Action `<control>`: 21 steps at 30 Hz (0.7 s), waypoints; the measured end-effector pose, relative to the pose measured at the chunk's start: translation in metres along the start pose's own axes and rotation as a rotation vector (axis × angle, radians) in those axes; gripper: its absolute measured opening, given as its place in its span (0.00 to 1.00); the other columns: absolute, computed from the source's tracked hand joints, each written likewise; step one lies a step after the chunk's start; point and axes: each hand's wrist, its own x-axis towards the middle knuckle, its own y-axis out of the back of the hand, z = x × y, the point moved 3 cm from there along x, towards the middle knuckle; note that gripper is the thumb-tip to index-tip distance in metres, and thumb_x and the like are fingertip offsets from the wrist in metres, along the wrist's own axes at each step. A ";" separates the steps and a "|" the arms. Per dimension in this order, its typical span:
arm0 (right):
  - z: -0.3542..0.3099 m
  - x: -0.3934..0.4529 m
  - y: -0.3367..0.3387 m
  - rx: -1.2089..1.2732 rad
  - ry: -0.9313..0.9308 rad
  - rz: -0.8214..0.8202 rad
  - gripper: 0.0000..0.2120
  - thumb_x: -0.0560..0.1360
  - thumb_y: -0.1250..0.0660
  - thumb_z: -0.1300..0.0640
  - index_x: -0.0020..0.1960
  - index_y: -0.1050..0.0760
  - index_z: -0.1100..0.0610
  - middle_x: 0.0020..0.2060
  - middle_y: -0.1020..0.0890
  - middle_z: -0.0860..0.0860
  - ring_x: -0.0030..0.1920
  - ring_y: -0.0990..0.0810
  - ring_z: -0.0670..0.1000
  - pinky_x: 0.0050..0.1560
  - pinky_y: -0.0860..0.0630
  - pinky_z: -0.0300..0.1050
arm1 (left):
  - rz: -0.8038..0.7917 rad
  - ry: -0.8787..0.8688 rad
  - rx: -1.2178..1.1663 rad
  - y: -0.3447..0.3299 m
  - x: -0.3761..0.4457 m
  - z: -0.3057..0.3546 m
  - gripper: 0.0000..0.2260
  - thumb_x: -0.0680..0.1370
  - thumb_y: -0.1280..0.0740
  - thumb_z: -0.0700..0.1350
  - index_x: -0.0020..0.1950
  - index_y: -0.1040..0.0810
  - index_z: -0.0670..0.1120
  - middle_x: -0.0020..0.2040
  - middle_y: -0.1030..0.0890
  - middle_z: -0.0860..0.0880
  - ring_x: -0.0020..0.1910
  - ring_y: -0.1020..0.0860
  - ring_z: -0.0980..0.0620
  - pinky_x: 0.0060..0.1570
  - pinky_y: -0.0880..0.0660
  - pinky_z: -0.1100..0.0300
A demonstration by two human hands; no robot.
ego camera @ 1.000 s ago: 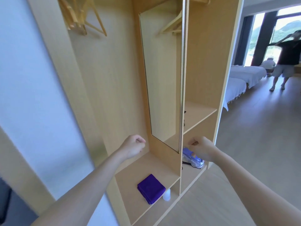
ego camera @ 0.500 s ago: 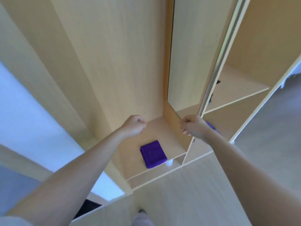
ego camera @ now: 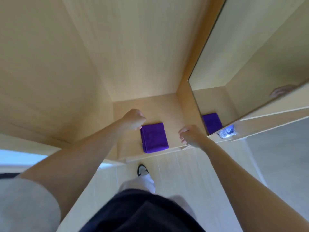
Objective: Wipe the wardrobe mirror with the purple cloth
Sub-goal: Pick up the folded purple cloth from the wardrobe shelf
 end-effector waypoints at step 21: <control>0.031 0.224 -0.112 -0.331 0.033 -0.158 0.11 0.76 0.37 0.60 0.50 0.16 0.60 0.48 0.15 0.56 0.53 0.18 0.58 0.55 0.22 0.47 | -0.006 0.485 -0.372 -0.140 0.080 -0.139 0.17 0.66 0.38 0.50 0.48 0.19 0.43 0.50 0.14 0.41 0.52 0.16 0.41 0.57 0.19 0.45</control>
